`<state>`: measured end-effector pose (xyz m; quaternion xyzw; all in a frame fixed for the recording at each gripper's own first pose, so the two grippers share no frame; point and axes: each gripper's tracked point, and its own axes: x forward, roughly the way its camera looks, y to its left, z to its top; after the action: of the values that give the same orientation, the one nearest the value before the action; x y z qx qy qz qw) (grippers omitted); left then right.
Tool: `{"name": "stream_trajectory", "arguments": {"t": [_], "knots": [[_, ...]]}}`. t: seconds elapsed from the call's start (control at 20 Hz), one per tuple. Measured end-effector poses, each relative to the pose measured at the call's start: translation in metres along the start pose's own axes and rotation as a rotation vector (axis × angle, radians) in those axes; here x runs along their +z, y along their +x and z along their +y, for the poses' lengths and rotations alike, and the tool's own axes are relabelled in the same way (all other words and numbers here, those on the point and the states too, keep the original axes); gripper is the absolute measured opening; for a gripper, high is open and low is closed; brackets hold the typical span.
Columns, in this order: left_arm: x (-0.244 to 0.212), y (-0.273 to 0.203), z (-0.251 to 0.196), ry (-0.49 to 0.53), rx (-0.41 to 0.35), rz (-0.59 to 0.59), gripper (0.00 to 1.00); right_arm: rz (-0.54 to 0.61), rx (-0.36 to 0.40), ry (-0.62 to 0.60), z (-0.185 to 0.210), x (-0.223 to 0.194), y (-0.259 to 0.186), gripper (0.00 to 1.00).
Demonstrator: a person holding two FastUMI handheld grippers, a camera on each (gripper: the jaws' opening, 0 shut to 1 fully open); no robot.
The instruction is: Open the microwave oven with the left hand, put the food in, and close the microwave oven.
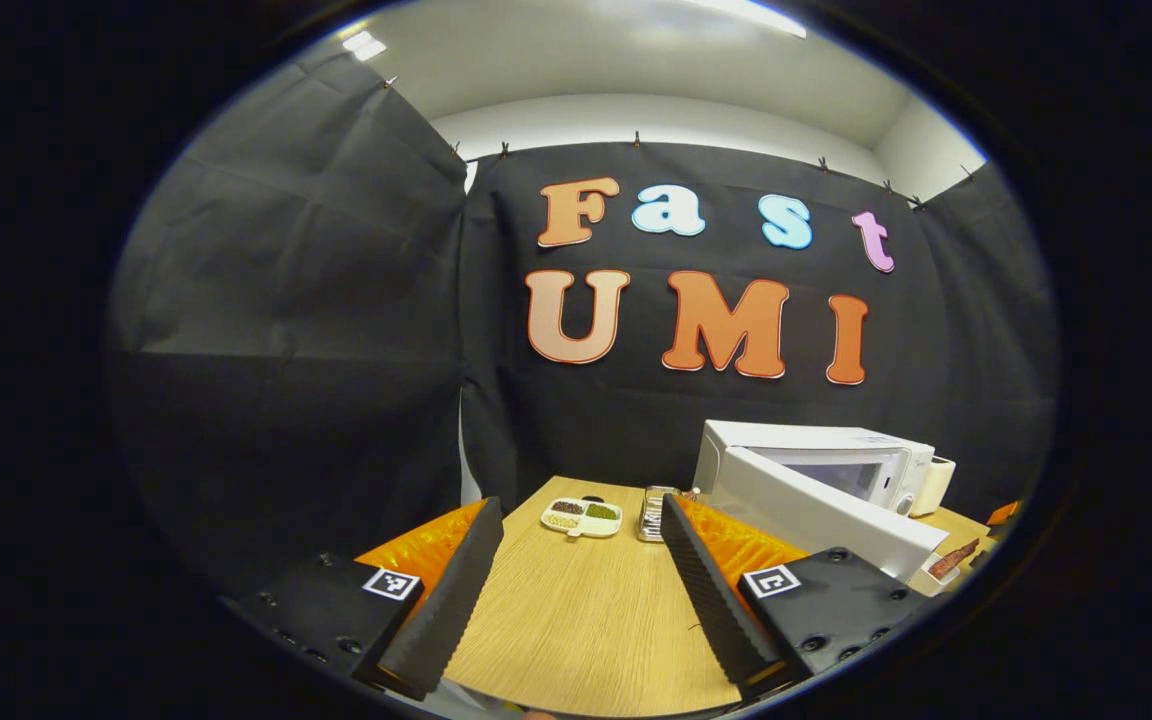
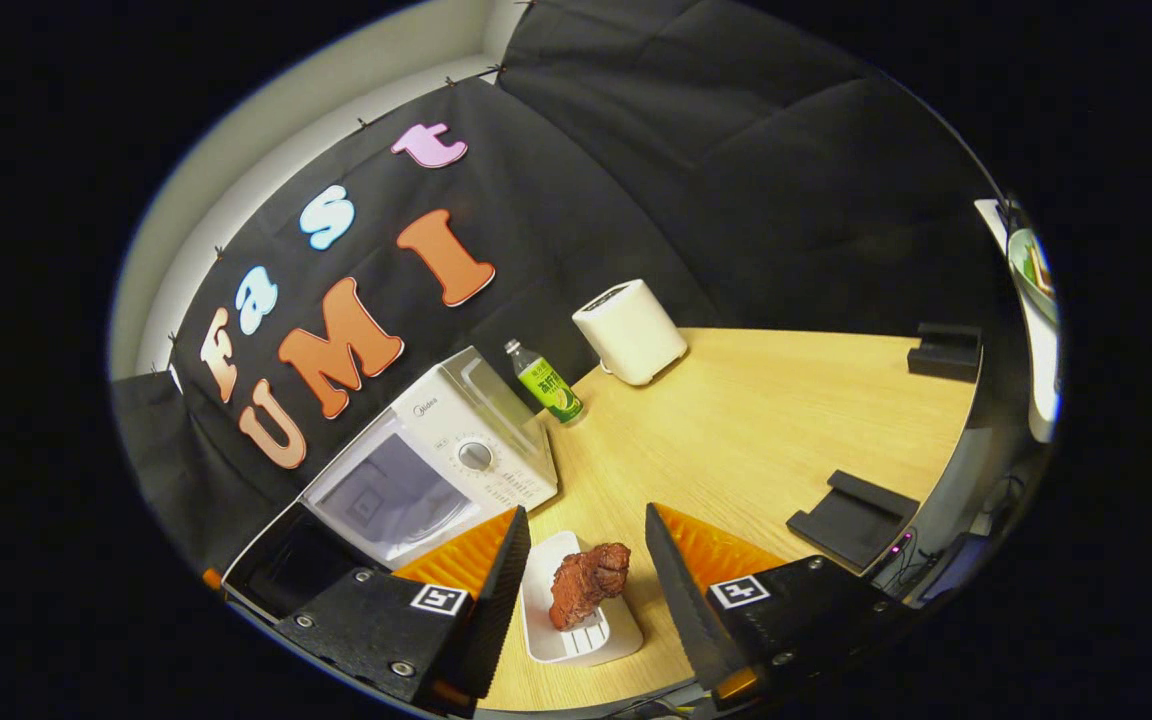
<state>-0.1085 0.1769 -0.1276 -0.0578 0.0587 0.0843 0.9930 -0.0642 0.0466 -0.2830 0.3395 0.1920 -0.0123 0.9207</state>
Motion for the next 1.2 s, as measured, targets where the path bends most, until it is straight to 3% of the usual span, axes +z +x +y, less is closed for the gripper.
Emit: {"name": "stream_trajectory", "arguments": {"t": [0.15, 0.3, 0.4, 0.45, 0.5, 0.65, 0.75, 1.2], "knots": [[-0.004, -0.004, -0.002, 0.016, -0.002, 0.011, 1.0, 0.042, -0.028, 0.049, -0.01, -0.016, 0.006, 0.66], [-0.006, -0.002, 0.001, 0.044, 0.008, 0.017, 0.98, 0.082, -0.04, 0.106, -0.012, -0.03, 0.015, 0.65], [-0.008, -0.002, -0.002, 0.045, 0.004, 0.022, 1.0, 0.087, -0.031, 0.145, -0.01, -0.032, 0.02, 0.49], [-0.007, -0.002, -0.003, 0.047, 0.003, 0.02, 1.0, 0.084, -0.029, 0.17, -0.007, -0.03, 0.021, 0.27], [-0.006, -0.002, -0.004, 0.05, 0.003, 0.016, 1.0, 0.082, -0.02, 0.18, -0.004, -0.029, 0.022, 0.29], [-0.006, 0.002, -0.005, 0.063, 0.006, 0.008, 0.98, 0.071, 0.017, 0.186, 0.009, -0.025, 0.023, 0.16], [-0.008, 0.003, -0.008, 0.063, 0.0, 0.013, 1.0, 0.057, 0.022, 0.162, 0.016, -0.023, 0.024, 0.13], [-0.011, 0.017, -0.009, 0.055, -0.012, 0.02, 0.97, -0.054, 0.093, 0.154, 0.069, 0.029, 0.022, 0.1]]}}
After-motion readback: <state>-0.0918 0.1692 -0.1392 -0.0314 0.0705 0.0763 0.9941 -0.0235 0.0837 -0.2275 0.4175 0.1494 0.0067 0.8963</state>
